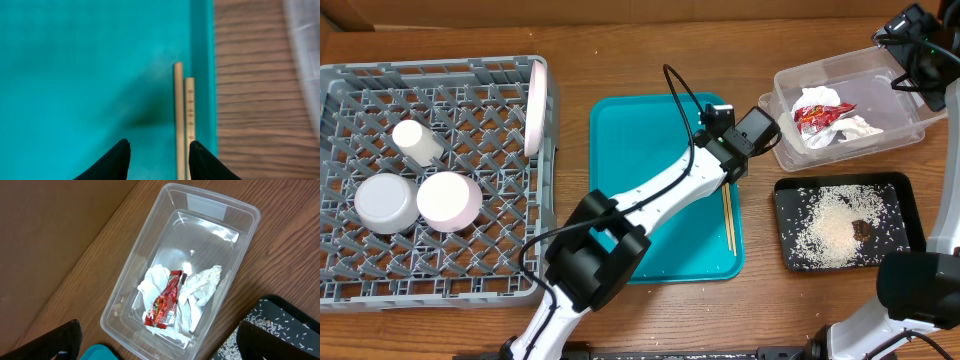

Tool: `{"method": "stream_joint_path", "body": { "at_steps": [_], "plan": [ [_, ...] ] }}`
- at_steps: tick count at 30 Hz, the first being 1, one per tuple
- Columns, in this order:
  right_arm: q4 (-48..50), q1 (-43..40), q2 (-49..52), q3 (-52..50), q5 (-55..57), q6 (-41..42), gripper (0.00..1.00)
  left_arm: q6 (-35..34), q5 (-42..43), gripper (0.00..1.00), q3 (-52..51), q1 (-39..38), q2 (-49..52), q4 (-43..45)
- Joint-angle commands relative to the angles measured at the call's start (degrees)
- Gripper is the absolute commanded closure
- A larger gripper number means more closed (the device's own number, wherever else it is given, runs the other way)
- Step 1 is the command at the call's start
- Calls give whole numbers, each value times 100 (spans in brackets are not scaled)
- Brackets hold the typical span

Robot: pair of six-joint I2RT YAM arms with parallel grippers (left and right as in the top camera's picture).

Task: Sort waste into correct bins and load items into the dishwasher
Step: 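Grasp one chopstick with left gripper and lift it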

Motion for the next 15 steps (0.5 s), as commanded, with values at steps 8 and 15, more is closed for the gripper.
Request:
{"method": "stream_joint_path", "body": {
  "at_steps": [8,15],
  "plan": [
    [28,15,-42,-2,20,-13,0,-140,98,59,44,-72,240,35],
    [28,15,-42,-2,20,-15,0,-140,101,59,44,-79,240,96]
  ]
}}
